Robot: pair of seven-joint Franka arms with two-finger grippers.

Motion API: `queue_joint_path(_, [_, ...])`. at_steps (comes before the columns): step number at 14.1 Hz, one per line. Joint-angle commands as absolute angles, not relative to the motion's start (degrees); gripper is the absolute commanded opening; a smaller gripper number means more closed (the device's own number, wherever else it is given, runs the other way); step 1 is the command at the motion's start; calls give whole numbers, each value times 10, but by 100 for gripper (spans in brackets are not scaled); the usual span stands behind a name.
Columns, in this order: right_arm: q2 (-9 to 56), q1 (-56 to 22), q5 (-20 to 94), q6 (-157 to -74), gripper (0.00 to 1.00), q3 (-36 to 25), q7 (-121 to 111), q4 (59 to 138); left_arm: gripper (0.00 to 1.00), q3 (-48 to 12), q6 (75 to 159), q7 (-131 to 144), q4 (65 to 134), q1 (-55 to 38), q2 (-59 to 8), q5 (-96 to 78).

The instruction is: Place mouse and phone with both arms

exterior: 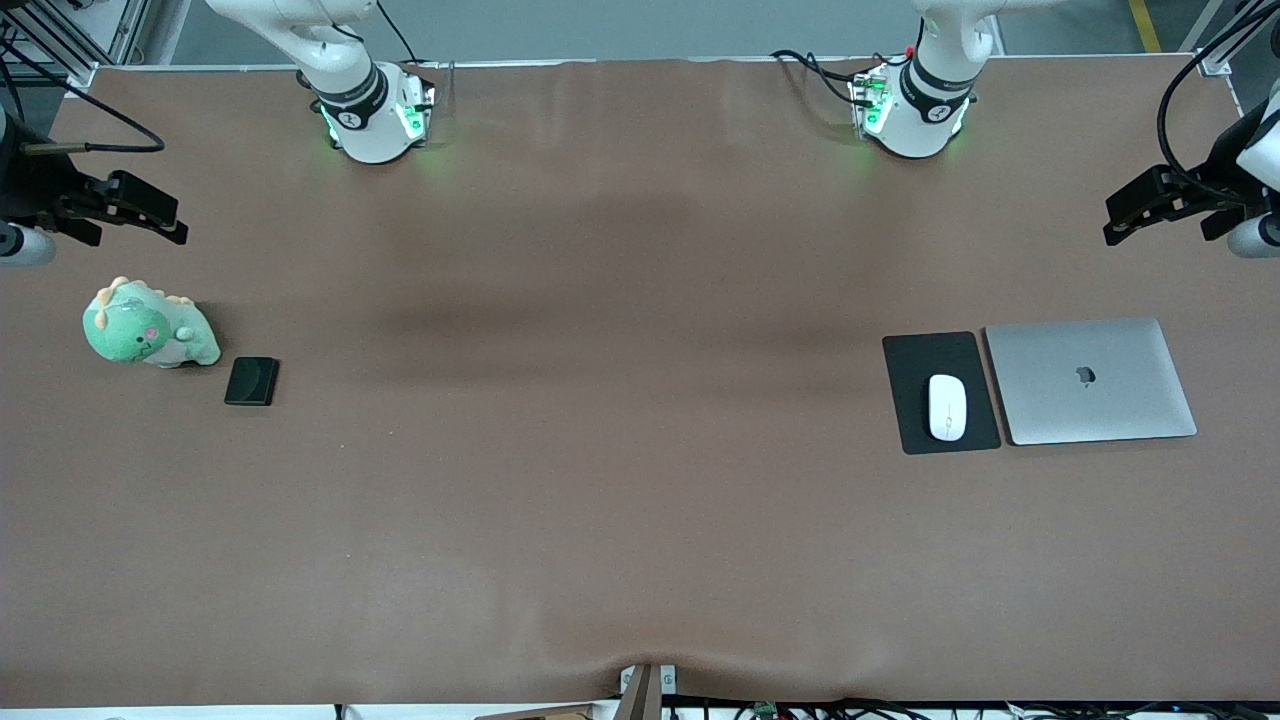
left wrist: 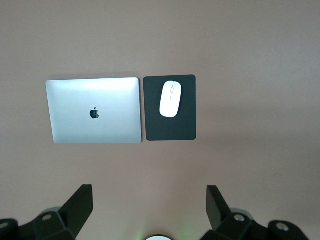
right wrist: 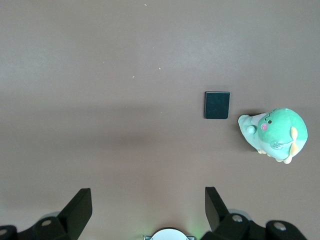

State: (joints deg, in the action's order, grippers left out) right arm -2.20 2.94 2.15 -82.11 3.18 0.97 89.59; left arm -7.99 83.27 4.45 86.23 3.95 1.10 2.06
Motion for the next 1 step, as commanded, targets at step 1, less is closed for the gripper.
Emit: queue_joint_path(1, [-18, 33, 29, -823, 100, 34, 11, 889, 100, -79, 838, 32, 874, 44, 25, 7])
